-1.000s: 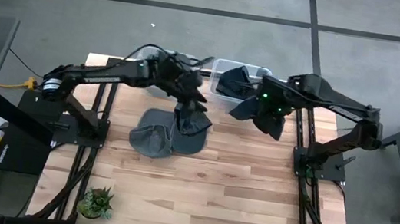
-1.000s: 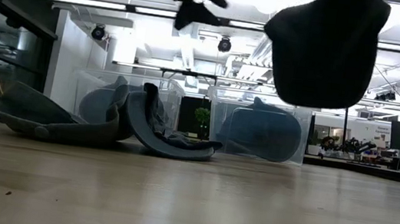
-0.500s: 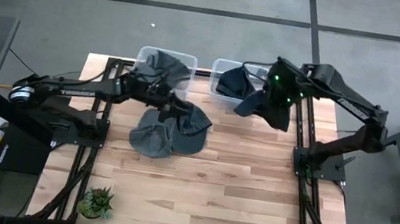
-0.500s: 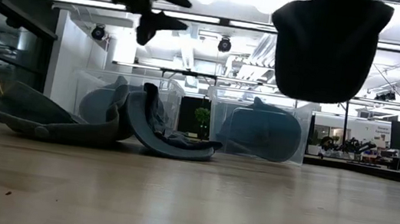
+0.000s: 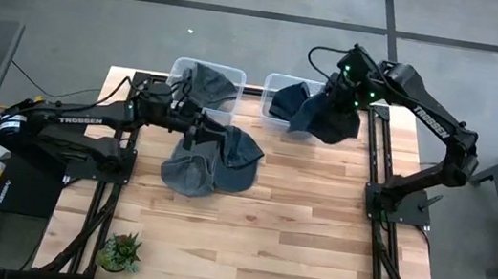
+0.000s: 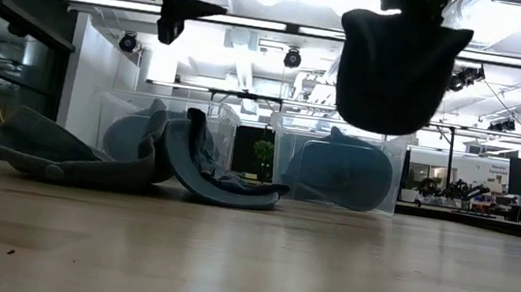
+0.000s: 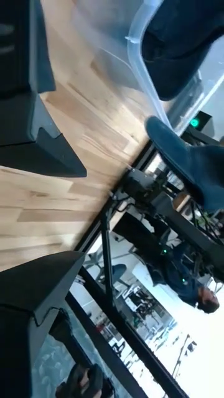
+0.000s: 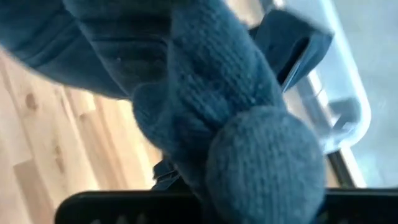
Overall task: Pick & Place hat
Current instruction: Put the right black cap into the right transparent bin
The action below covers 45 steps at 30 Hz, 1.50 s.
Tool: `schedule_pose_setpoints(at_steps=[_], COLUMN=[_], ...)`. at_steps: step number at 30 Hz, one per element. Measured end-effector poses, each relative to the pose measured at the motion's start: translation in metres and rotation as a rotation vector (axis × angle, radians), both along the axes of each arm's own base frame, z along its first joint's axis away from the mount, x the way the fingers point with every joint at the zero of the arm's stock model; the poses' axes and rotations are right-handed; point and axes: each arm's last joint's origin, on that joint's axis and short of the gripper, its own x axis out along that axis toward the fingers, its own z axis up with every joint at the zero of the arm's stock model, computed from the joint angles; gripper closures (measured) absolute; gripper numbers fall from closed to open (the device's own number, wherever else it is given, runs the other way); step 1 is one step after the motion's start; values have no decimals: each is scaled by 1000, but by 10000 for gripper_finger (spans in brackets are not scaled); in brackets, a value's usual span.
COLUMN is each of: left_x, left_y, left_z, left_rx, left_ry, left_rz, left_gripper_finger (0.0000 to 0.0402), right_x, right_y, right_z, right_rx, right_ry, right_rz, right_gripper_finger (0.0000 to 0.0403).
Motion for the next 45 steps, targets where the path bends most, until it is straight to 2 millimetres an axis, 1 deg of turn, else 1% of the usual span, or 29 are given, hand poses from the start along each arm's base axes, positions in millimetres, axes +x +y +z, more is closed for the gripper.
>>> schedule_pose_setpoints(at_steps=[8, 14, 22, 27, 30, 34, 38, 41, 45], left_x=[1, 1, 1, 1, 1, 1, 1, 1, 1], left_y=[1, 2, 2, 3, 3, 3, 3, 4, 4], left_z=[-2, -2, -2, -2, -2, -2, -2, -2, -2], left_rx=[-34, -39, -61, -78, -85, -101, -108, -120, -124], left_ry=[18, 19, 20, 19, 19, 18, 19, 18, 18], left_rz=[22, 51, 84, 102, 103, 113, 122, 133, 135], left_gripper_finger=[199, 199, 199, 199, 199, 199, 199, 199, 199], right_x=[1, 12, 32, 34, 34, 35, 40, 44, 48], right_y=[-24, -39, -56, -60, -68, -83, -94, -102, -113], right_z=[4, -7, -29, -36, -39, -51, -66, -79, -90], right_rx=[-128, -138, -107, -61, -53, -2, 65, 104, 114], right_ry=[-86, -86, -57, -63, -88, -98, -100, -79, -70], right_rz=[52, 108, 140, 153, 145, 123, 116, 89, 23], right_gripper_finger=[403, 403, 403, 403, 403, 403, 403, 403, 403])
